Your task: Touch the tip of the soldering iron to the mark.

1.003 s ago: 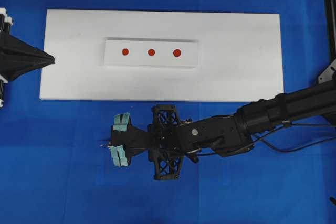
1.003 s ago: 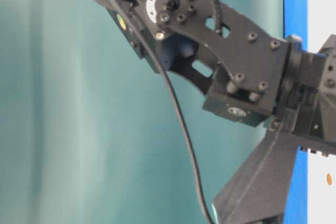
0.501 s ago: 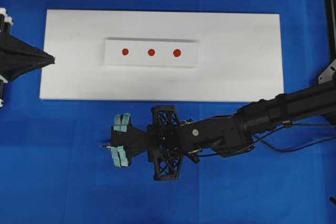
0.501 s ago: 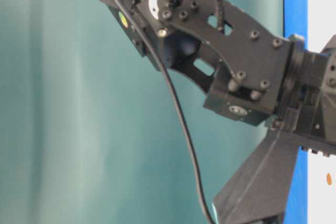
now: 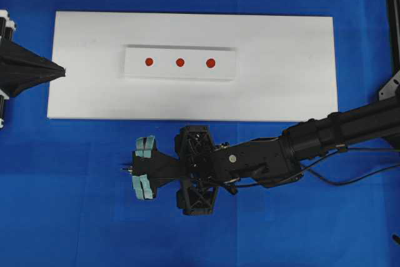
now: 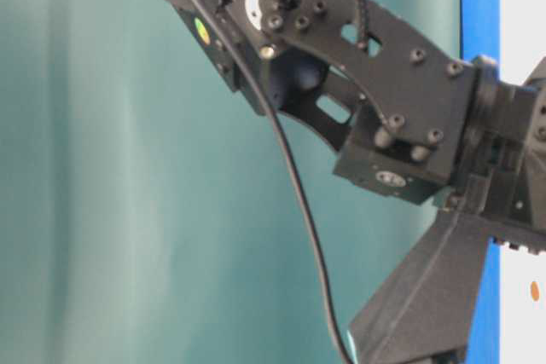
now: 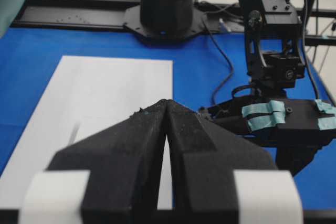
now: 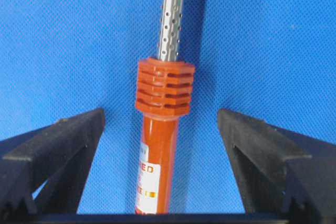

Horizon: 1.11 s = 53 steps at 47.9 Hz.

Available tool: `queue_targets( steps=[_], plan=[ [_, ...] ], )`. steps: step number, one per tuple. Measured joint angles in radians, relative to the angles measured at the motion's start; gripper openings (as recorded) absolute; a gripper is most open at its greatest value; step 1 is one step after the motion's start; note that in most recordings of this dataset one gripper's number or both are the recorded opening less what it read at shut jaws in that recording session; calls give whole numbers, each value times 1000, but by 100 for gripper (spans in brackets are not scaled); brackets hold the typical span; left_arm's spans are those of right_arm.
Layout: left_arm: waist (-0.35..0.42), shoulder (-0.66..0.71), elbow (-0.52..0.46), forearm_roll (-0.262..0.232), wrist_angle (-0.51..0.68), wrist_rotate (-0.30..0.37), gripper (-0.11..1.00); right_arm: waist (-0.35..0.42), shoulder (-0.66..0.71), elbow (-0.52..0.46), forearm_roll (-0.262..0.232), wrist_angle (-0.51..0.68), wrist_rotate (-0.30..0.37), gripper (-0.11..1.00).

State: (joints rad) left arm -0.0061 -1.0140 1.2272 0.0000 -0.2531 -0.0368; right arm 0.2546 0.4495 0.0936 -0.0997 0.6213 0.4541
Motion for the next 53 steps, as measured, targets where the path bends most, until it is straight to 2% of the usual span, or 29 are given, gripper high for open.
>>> queue_targets(
  steps=[8, 24, 38, 44, 53],
  plan=[
    [0, 0, 0, 0, 0, 0, 0, 2, -46, 2, 0, 43, 2, 86],
    [0, -6, 0, 0, 0, 0, 0, 0, -272, -26, -28, 239, 2, 86],
    [0, -11, 0, 2, 2, 0, 0, -9, -304, -32, -55, 305, 3, 85],
    [0, -11, 0, 0, 2, 0, 0, -41, -304, -32, -71, 310, -5, 85],
    [0, -11, 0, 0, 2, 0, 0, -158, -305, -32, -77, 318, -66, 85]
  ],
)
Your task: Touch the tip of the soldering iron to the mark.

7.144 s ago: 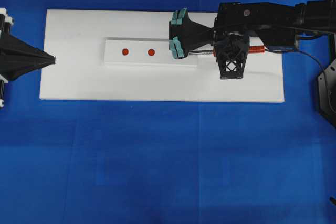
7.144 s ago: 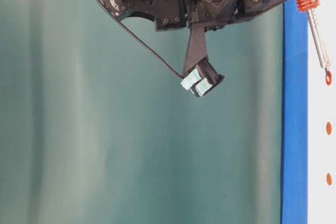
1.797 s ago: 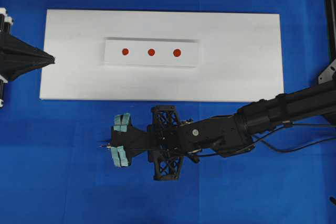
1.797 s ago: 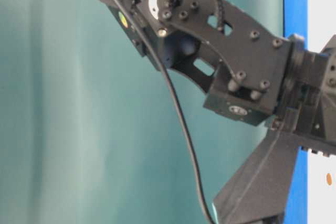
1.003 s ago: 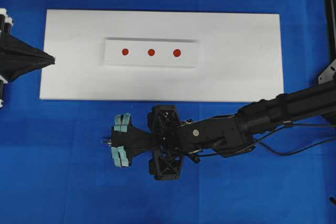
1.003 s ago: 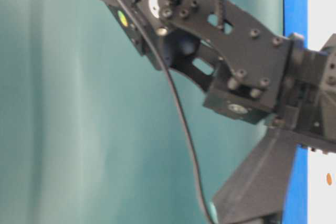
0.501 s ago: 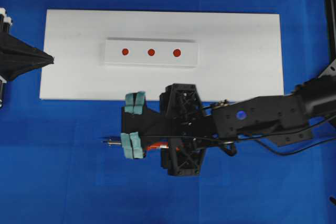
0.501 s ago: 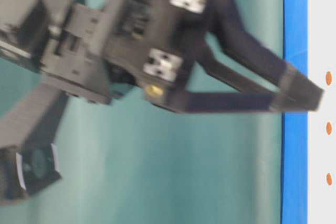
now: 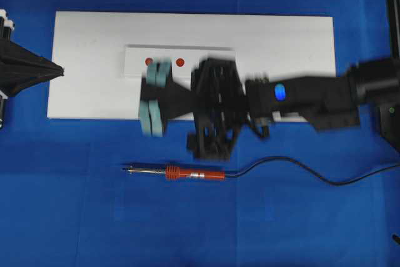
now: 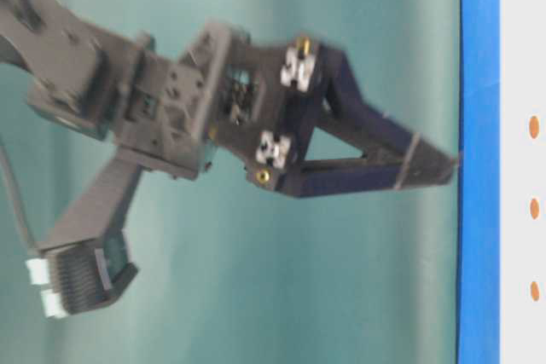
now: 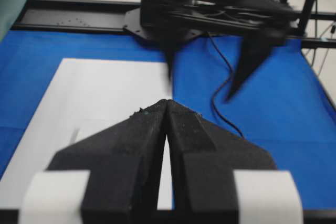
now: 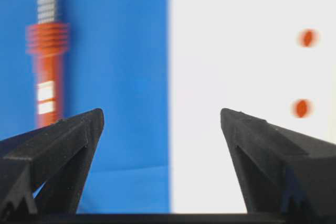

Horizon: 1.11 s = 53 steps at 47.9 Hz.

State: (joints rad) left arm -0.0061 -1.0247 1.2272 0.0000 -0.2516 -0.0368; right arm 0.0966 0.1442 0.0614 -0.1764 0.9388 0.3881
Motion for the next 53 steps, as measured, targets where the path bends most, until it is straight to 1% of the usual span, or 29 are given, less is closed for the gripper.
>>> queue_targets(
  steps=[3, 8, 15, 25, 31, 38, 40, 45, 53],
  plan=[
    [0, 0, 0, 0, 0, 0, 0, -38, 0, 0, 0, 2, -41, 85],
    [0, 2, 0, 2, 0, 0, 0, -87, 0, 0, 2, 0, -78, 85],
    [0, 0, 0, 2, 0, 0, 0, -137, -2, 0, 2, -2, -87, 85],
    [0, 0, 0, 0, 0, 0, 0, -133, -17, 0, 2, 0, -94, 85],
    [0, 0, 0, 0, 0, 0, 0, -135, -64, 17, 0, 2, -94, 85],
    [0, 0, 0, 0, 0, 0, 0, -138, -144, 80, 0, -8, -97, 85],
    [0, 0, 0, 0, 2, 0, 0, -138, -175, 110, 0, -20, -97, 85],
    [0, -2, 0, 2, 2, 0, 0, -141, -262, 193, -2, -60, -97, 85],
    [0, -5, 0, 0, 3, 0, 0, -147, -433, 364, -2, -163, -89, 85]
  ],
)
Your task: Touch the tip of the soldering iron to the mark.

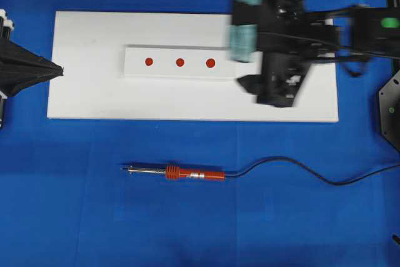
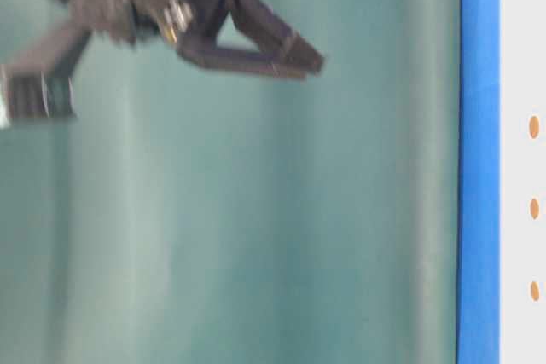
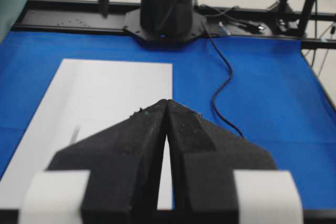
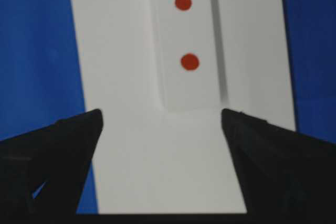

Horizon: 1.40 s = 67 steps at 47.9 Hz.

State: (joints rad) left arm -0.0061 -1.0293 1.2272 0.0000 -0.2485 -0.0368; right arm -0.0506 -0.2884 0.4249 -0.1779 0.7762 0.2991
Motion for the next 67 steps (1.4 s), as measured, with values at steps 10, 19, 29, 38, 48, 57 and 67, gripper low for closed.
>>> queue_targets(
  steps=[10, 19, 29, 38, 48, 57, 67],
  plan=[
    [0, -2, 0, 2, 0, 0, 0, -9, -279, 207, 0, -103, 0, 85],
    [0, -2, 0, 2, 0, 0, 0, -8, -500, 347, 0, -127, 2, 85],
    [0, -2, 0, 0, 0, 0, 0, -9, -686, 483, 0, -132, 2, 85],
    [0, 0, 0, 2, 0, 0, 0, -11, -775, 586, 0, -173, 3, 82],
    [0, 0, 0, 0, 0, 0, 0, -12, -818, 658, 0, -218, 3, 82],
    [0, -2, 0, 0, 0, 0, 0, -14, -821, 680, 0, -233, 3, 82],
    [0, 0, 0, 2, 0, -2, 0, -12, -822, 680, 2, -233, 3, 82]
  ],
)
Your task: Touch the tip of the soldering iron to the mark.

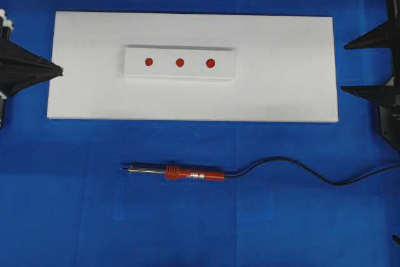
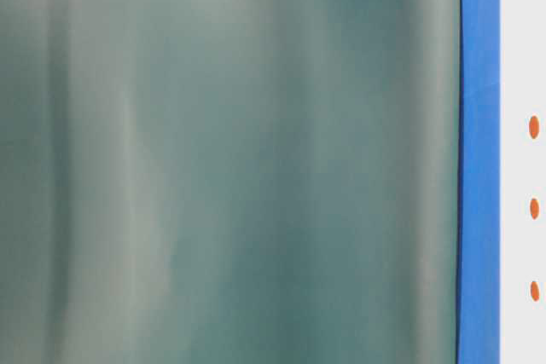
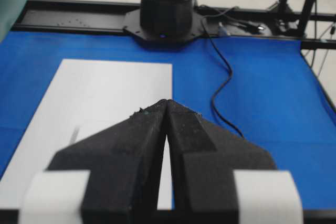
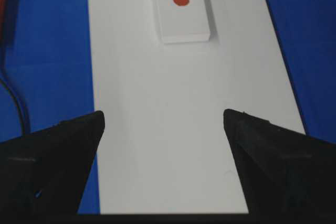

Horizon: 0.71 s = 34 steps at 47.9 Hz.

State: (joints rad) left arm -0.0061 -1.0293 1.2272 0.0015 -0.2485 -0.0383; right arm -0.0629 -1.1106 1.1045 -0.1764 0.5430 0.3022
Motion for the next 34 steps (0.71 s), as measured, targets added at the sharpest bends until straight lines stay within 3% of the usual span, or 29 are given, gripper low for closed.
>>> queue_targets(
  steps=[34],
  plan=[
    [0, -2, 0, 0, 0, -2, 0, 0, -2, 0, 14, 0, 0, 82]
  ],
)
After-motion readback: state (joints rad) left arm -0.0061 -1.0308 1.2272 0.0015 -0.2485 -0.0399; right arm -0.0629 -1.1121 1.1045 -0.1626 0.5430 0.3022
